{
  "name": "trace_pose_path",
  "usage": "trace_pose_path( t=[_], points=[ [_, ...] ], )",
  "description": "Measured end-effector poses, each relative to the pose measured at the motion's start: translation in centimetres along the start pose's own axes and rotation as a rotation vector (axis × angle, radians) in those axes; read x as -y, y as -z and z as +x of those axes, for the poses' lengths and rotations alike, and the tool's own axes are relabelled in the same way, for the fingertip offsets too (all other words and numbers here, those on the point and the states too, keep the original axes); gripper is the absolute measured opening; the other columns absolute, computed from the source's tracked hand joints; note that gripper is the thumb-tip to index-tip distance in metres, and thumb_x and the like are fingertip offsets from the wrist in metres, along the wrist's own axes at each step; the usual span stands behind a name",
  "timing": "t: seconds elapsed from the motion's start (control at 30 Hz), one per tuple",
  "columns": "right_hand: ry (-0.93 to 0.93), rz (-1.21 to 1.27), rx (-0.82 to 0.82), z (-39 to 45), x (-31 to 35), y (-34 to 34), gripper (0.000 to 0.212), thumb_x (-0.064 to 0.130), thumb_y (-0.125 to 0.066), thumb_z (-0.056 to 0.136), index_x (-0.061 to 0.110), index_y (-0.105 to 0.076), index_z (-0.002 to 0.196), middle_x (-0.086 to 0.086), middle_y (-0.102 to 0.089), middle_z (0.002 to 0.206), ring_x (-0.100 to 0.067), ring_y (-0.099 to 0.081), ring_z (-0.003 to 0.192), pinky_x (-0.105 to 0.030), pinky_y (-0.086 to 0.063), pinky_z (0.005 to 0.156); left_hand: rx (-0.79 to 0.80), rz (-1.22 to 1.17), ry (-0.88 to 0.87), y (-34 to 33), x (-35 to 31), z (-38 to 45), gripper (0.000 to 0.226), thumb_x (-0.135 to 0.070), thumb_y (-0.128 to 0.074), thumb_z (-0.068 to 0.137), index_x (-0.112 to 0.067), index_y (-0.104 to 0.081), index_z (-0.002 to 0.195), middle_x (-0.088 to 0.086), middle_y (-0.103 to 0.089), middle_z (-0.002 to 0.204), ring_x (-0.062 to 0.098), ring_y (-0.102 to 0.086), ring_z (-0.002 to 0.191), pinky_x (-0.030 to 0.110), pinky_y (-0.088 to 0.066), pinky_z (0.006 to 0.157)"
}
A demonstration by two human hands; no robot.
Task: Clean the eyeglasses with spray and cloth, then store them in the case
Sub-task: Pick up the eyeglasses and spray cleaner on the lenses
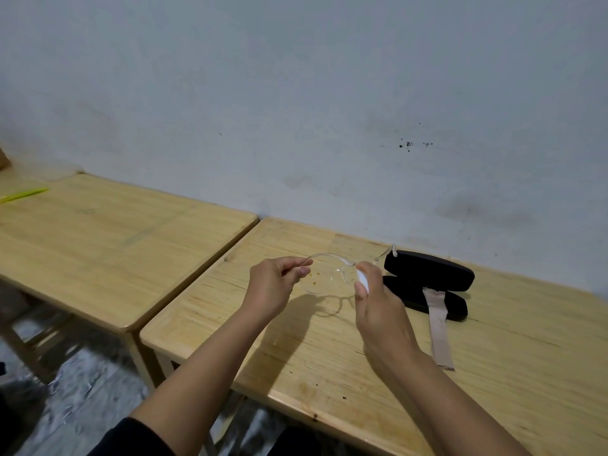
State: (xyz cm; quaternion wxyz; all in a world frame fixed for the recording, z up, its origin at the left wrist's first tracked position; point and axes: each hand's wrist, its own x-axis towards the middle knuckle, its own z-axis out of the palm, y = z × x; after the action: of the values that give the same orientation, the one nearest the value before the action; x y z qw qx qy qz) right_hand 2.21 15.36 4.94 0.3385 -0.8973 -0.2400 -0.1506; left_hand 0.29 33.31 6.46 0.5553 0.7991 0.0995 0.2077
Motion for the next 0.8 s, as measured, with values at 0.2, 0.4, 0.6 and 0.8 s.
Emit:
trace_pose_path(
  t=[0.2, 0.4, 0.6, 0.8],
  points=[
    [-0.048, 0.010, 0.097, 0.4, 0.6, -1.5, 0.023, 0.033, -0.026, 0.098, 0.034, -0.022, 0.121, 0.003, -0.048, 0.077, -0.021, -0.048, 0.066, -0.028, -0.033, 0.060, 0.027, 0.007, -0.009, -0.8, -0.5, 0.0, 0.016, -0.017, -0.064, 0.085, -0.017, -0.072, 0.098, -0.012, -0.068, 0.088, -0.009, -0.061, 0.079, 0.000, -0.046, 0.073],
    [-0.023, 0.032, 0.051, 0.5, 0.8, -1.5, 0.028, 0.030, -0.028, 0.098, 0.025, -0.028, 0.126, 0.009, -0.039, 0.064, -0.019, -0.046, 0.060, -0.030, -0.031, 0.056, 0.019, 0.014, -0.005, -0.6, -0.7, 0.0, 0.015, -0.017, -0.063, 0.085, -0.017, -0.072, 0.098, -0.008, -0.069, 0.087, -0.005, -0.062, 0.079, -0.001, -0.045, 0.068],
    [0.035, 0.019, 0.064, 0.3, 0.6, -1.6, 0.023, 0.033, -0.027, 0.098, 0.035, -0.021, 0.120, 0.012, -0.037, 0.065, -0.017, -0.044, 0.061, -0.028, -0.033, 0.060, 0.017, -0.003, 0.016, -0.4, -0.6, 0.1, 0.014, -0.018, -0.063, 0.085, -0.019, -0.072, 0.096, -0.004, -0.071, 0.086, -0.004, -0.063, 0.079, 0.006, -0.048, 0.073],
    [0.024, 0.091, 0.023, 0.4, 0.8, -1.7, 0.029, 0.033, -0.030, 0.098, 0.028, -0.031, 0.127, 0.010, -0.040, 0.063, -0.010, -0.045, 0.055, -0.029, -0.034, 0.055, 0.039, -0.012, 0.010, -0.7, -1.0, 0.1, 0.014, -0.018, -0.063, 0.086, -0.018, -0.072, 0.096, -0.004, -0.071, 0.090, -0.004, -0.063, 0.077, 0.006, -0.048, 0.073]
  ],
)
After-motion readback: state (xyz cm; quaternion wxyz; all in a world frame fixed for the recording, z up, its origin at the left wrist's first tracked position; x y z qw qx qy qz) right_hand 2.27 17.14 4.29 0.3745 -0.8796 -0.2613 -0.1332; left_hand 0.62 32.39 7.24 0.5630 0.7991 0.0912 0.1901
